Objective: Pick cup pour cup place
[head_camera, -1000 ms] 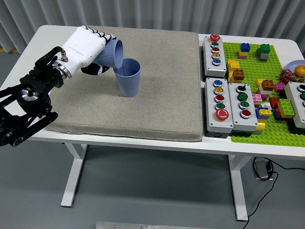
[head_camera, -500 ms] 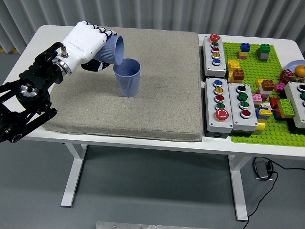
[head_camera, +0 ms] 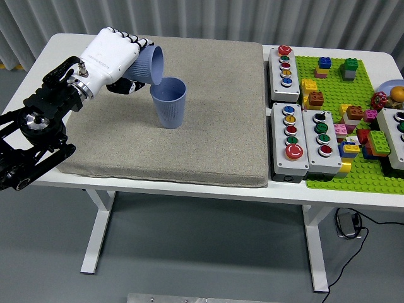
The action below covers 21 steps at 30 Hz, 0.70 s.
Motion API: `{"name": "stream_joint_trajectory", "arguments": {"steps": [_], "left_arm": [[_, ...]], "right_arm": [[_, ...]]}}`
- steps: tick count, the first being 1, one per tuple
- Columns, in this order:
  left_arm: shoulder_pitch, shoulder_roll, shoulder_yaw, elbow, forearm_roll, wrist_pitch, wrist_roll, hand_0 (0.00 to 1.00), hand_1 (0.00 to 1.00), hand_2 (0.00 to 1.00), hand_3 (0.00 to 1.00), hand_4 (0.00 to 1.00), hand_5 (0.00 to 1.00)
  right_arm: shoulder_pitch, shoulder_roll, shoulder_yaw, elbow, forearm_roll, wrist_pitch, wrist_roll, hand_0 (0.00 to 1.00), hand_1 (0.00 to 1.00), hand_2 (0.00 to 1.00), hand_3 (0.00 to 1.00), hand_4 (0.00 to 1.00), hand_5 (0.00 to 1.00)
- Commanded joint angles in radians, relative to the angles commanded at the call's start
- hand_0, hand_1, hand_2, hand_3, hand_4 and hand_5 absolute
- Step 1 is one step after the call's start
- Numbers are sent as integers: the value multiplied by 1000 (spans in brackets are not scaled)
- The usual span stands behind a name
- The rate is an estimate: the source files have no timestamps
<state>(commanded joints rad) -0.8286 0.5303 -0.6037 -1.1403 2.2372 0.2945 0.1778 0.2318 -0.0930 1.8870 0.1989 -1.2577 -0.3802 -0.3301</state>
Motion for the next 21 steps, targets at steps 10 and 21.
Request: {"name": "stream_joint_trajectory", "arguments": {"steps": [10, 21], "left_arm": [[166, -81, -279, -12, -368, 93, -89, 444, 463, 486, 487, 705, 168], [384, -289, -570, -42, -743, 218, -238, 445, 472, 487, 485, 707, 172]], "right_arm": [[-7, 4, 7, 0, -9, 1, 0, 671, 558, 495, 536, 50, 406], [-27, 12, 22, 3, -33, 5, -8, 671, 558, 495, 536, 51, 405]]}}
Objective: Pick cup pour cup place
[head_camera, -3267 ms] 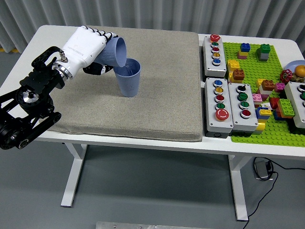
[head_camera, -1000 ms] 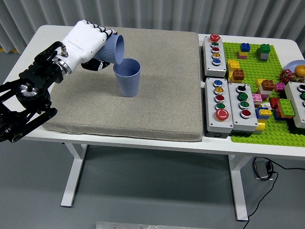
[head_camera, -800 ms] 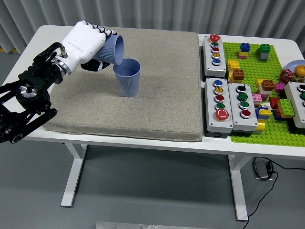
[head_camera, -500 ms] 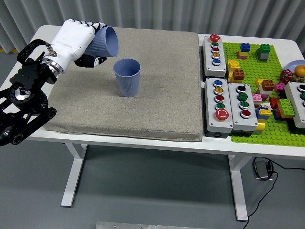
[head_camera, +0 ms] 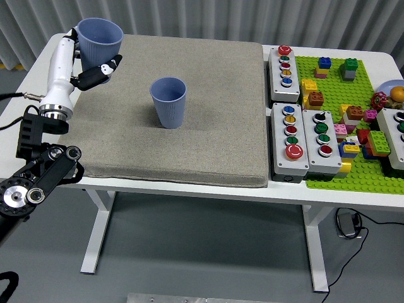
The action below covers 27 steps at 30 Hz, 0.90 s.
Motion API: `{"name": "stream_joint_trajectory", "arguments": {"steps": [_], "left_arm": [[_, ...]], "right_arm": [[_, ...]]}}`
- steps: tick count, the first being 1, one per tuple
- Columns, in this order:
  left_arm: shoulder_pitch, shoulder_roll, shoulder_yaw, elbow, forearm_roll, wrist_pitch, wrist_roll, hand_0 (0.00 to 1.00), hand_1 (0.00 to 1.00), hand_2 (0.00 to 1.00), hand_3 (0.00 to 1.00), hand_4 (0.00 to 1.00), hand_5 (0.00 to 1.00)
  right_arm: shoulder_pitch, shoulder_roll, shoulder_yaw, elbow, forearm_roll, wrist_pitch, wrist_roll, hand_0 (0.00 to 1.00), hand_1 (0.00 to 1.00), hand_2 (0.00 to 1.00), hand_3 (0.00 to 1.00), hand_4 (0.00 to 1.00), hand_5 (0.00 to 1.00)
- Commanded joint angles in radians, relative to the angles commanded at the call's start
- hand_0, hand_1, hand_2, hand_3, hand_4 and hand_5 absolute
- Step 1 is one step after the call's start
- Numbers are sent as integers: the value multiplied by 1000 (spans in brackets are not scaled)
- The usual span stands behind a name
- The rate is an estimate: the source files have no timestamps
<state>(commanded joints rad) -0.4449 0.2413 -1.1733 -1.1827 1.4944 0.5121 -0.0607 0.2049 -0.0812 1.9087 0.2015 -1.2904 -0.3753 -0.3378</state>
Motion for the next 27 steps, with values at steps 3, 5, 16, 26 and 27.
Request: {"name": "stream_joint_trajectory", "arguments": {"steps": [3, 5, 16, 26, 27], "left_arm": [[46, -36, -43, -26, -27, 15, -21, 445, 472, 487, 485, 707, 172], [59, -41, -49, -39, -47, 21, -33, 451, 472, 488, 487, 706, 170], [104, -73, -32, -36, -250, 100, -170, 473, 497, 501, 501, 705, 179], [137, -124, 59, 5, -420, 133, -406, 480, 508, 511, 503, 702, 182], [138, -126, 65, 11, -445, 133, -425, 480, 508, 511, 503, 702, 182]], "right_arm": [[-1, 1, 1, 3, -1, 0, -5, 671, 558, 495, 536, 51, 405], [-1, 0, 0, 3, 0, 1, -6, 671, 558, 495, 537, 53, 406], [3, -2, 0, -1, 7, 5, 2, 671, 558, 495, 537, 55, 407], [5, -2, 2, -1, 8, 3, 6, 670, 558, 495, 537, 58, 405], [6, -2, 2, -1, 8, 3, 6, 670, 558, 495, 537, 58, 405]]}}
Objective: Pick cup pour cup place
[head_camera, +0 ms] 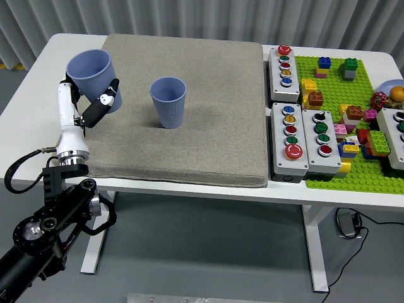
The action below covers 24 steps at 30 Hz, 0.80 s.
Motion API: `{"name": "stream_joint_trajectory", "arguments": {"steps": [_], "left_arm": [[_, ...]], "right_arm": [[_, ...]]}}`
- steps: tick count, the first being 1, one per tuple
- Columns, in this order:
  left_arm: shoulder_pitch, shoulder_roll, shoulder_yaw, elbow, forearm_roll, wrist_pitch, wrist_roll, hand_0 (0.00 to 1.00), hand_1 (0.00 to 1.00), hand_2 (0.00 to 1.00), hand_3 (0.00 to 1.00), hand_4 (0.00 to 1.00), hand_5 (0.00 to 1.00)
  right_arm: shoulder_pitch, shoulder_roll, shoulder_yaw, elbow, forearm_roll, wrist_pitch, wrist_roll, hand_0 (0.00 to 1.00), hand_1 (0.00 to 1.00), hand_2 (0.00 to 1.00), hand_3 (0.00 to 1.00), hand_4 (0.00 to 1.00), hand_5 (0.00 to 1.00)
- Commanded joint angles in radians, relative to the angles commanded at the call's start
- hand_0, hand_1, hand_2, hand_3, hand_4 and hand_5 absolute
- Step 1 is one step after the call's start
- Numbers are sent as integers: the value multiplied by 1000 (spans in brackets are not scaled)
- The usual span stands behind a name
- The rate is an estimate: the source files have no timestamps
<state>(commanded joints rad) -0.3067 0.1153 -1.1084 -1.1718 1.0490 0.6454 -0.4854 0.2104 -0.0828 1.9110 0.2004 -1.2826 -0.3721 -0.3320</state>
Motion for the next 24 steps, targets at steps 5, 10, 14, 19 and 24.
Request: {"name": "stream_joint_trajectory", "arguments": {"steps": [5, 10, 14, 19, 24], "left_arm": [[-1, 2, 32, 21, -94, 0, -73, 484, 511, 514, 501, 701, 186], [0, -4, 68, 42, -129, 0, -138, 503, 525, 524, 506, 699, 192], [-16, -9, 96, 98, -141, 0, -160, 520, 533, 529, 505, 696, 196], [-38, -5, 122, 160, -153, 0, -160, 520, 533, 529, 505, 696, 196], [-58, -10, 156, 233, -230, 0, -160, 537, 543, 542, 505, 699, 203]], "right_arm": [[0, 1, 4, 0, -7, 1, -1, 671, 558, 495, 537, 59, 408], [1, 1, 4, 0, -6, 0, 0, 671, 558, 495, 537, 61, 412], [2, 1, 3, -1, -6, -1, 1, 671, 558, 494, 537, 62, 416], [4, 1, -1, -1, -1, -2, 2, 671, 558, 494, 537, 62, 416], [4, 4, 3, -1, -9, -3, 2, 671, 558, 494, 537, 61, 418]]}}
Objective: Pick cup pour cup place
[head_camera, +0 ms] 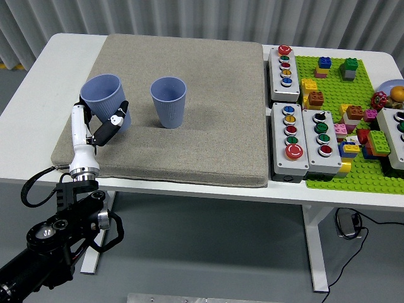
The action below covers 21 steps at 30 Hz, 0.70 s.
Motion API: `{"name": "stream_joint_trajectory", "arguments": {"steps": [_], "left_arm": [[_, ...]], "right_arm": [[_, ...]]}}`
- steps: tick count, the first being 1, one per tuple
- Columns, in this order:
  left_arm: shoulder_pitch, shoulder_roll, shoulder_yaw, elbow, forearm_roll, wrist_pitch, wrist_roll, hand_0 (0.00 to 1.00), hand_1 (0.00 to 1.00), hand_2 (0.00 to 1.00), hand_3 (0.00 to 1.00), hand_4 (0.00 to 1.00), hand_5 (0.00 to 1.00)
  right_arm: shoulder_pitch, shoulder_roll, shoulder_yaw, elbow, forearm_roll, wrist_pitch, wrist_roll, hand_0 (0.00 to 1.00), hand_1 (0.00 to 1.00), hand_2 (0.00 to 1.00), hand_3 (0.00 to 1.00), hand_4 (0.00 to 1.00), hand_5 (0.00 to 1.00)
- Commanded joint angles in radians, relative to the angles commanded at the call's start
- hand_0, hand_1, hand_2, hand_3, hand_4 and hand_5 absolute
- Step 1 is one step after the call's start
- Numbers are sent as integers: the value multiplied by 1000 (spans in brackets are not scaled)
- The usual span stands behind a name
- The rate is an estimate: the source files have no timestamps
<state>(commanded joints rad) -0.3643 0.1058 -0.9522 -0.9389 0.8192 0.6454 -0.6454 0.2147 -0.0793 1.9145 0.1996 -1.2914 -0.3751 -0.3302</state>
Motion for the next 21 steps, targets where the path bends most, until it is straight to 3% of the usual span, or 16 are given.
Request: {"name": "stream_joint_trajectory", "arguments": {"steps": [10, 21], "left_arm": [[-25, -1, 52, 81, -58, 0, 0, 544, 564, 572, 515, 698, 202], [-3, -10, 66, 83, -46, 0, 0, 550, 570, 590, 524, 701, 218]], "right_arm": [[-3, 2, 2, 1, -8, -1, -3, 670, 558, 494, 536, 61, 418], [-8, 5, 4, 2, -19, 1, -8, 670, 558, 494, 536, 58, 418]]}}
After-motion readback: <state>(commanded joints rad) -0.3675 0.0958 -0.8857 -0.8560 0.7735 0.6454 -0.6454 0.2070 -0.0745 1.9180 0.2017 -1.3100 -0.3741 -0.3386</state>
